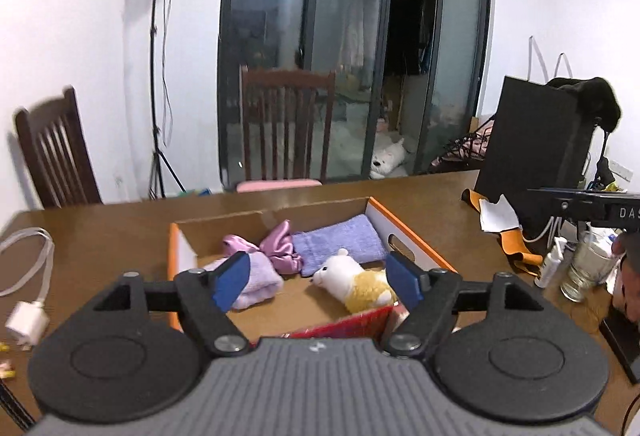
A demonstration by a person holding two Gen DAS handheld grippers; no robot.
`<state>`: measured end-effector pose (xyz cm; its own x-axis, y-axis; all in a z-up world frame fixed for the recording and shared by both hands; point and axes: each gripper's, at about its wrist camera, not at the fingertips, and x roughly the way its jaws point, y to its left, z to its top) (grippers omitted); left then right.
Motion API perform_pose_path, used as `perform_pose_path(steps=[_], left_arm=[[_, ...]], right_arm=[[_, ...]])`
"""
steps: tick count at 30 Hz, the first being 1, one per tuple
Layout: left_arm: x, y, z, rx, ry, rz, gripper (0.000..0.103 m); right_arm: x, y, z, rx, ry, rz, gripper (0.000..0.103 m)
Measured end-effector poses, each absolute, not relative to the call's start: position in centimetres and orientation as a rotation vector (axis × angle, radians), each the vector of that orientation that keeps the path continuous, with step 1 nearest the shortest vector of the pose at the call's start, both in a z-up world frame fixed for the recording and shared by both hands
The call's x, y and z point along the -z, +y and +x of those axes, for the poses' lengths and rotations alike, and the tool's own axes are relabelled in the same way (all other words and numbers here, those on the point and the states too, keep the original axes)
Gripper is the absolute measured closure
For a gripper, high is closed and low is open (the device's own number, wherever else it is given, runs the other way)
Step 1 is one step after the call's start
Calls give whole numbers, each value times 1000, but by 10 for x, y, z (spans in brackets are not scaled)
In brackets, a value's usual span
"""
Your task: Organize soft objects
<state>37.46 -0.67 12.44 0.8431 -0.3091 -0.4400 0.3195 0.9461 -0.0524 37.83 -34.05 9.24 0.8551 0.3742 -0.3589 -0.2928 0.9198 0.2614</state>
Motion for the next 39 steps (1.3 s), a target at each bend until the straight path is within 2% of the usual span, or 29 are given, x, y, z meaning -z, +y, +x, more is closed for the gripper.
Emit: perform_pose_path(steps=[10, 12, 13, 14, 24, 33, 36, 39], left_arm=[[-146, 0, 296, 310, 382, 75, 19], [-143, 0, 279, 291, 356, 65, 16], [-139, 0, 269, 275, 343, 62, 12], [-132, -1, 261, 262, 340, 66, 8], [-55, -10, 180, 239, 423, 2, 7], [-23, -24, 190, 252, 551, -46, 8], [-23, -38, 212, 296, 577, -81, 19], [-18, -56, 243, 348, 607, -112, 36]], right_arm=[[-124, -329, 311, -400, 354, 114, 21], [-125, -329, 297, -407, 340, 112, 19], [-123, -329, 290, -408, 334, 109, 17], [-118, -330, 282, -409, 329, 105, 14], [-39, -330, 216, -419, 470, 61, 13], [8, -348, 206, -412, 564, 122, 14], [13, -354, 220, -425, 553, 167, 17], [19, -355, 244, -433, 557, 209, 27]])
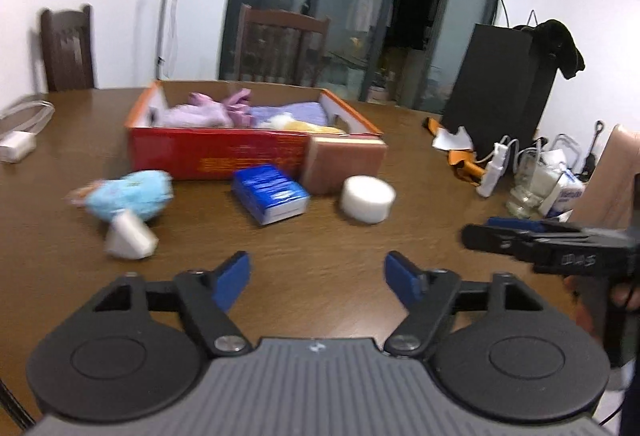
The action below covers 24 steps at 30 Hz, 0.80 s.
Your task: Organize soft objects
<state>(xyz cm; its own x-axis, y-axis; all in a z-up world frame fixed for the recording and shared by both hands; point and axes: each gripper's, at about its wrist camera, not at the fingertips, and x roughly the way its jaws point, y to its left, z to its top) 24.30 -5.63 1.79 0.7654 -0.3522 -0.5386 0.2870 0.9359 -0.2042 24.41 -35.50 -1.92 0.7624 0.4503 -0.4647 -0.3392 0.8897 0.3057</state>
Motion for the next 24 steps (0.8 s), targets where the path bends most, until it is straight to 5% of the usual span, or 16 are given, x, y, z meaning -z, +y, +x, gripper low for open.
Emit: perform_pose_path(steps=[2, 4, 24], left_arm=[[-16, -72, 265, 372, 640, -127, 51], [-14, -85, 287, 412, 645, -149, 55], [39, -126, 415, 485, 760, -291, 76]], right_arm=[[24, -357, 263, -422, 565, 233, 37], [27, -359, 282, -421, 564, 262, 45], [88, -368, 397, -443, 681, 508, 81]])
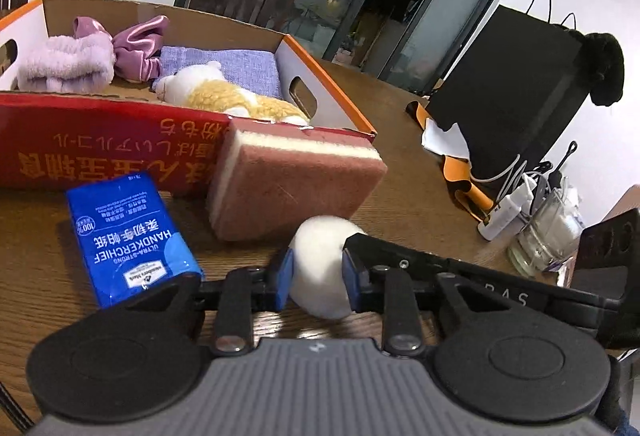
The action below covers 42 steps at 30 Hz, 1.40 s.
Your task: Organize soft objects
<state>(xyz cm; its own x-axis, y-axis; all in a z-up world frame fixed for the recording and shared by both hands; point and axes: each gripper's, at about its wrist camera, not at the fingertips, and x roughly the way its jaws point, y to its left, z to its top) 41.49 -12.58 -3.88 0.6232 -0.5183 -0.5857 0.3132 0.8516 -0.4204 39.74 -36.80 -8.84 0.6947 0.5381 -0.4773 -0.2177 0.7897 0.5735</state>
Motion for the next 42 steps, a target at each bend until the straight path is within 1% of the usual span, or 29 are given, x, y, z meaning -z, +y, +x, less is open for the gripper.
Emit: perform_pose_path(steps=[7, 17, 20, 24, 28, 31, 33, 37, 40, 42], left_arm=[[36, -120, 403, 488, 771, -321, 77], [19, -94, 298, 511, 740, -333, 78], [12, -88, 281, 515, 703, -334, 78], [-6, -80, 281, 535, 645, -367, 78], [-44, -81, 313, 566, 555, -351, 78], [-68, -83, 365, 575, 525, -373, 78], [-75, -83, 410, 566, 551, -407, 78], [-70, -83, 492, 529, 621, -437, 78], [-51, -82, 539, 486, 691, -458, 78], [-37, -81, 562, 459, 736, -470, 80]], right_arm=[[91, -371, 393, -460, 681, 536, 83], [70, -341, 272, -453, 658, 486, 83], [60, -336, 255, -459, 643, 466, 83], [39, -332, 252, -468, 592, 445, 83], [2, -333, 279, -475, 502, 391, 83], [-29, -336, 325, -469, 448, 356, 83], [-42, -336, 366, -463, 449, 336, 83], [-45, -329, 453, -442, 527, 325, 84], [-33, -321, 511, -417, 601, 315, 84], [-21, -313, 538, -398, 651, 291, 84]])
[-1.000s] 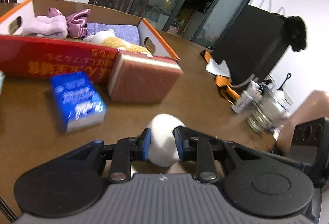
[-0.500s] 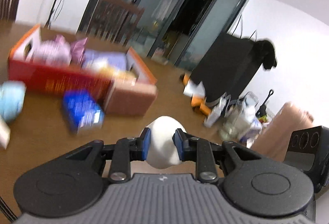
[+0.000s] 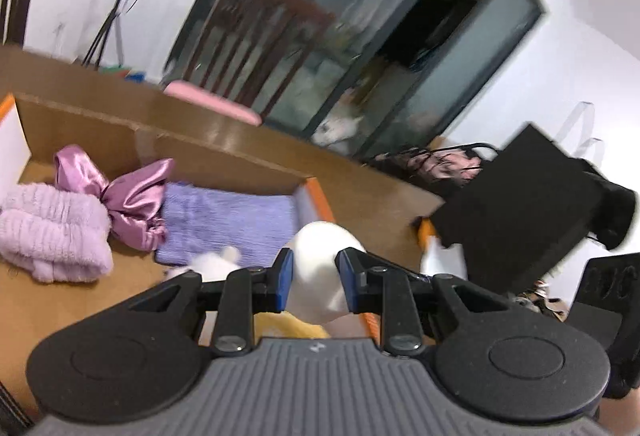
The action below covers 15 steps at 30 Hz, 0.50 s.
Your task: Organize soft objects
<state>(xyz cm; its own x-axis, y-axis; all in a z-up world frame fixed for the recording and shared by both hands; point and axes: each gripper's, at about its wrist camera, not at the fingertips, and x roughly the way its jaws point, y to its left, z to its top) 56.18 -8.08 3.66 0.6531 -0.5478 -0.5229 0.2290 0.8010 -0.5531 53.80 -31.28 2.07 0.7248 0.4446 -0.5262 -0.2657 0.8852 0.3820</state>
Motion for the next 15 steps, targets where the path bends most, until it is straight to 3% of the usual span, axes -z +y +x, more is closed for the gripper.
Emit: perform_pose_path(steps=[4, 10, 12, 14, 15], left_arm=[[-10, -78, 587, 460, 820, -477, 80], [-17, -77, 575, 444, 787, -369, 74], [-29, -71, 565, 426, 760, -328, 72], [-44, -64, 554, 409, 732, -291, 71], [-52, -58, 546, 400, 715, -272, 69]], right_arm=[[-7, -300, 571, -347, 749, 189, 84], [0, -278, 576, -323, 808, 17, 80], [-2, -275, 571, -319, 800, -11, 75], [-11, -277, 565, -328, 783, 0, 62], [-17, -278, 562, -329, 771, -2, 62]])
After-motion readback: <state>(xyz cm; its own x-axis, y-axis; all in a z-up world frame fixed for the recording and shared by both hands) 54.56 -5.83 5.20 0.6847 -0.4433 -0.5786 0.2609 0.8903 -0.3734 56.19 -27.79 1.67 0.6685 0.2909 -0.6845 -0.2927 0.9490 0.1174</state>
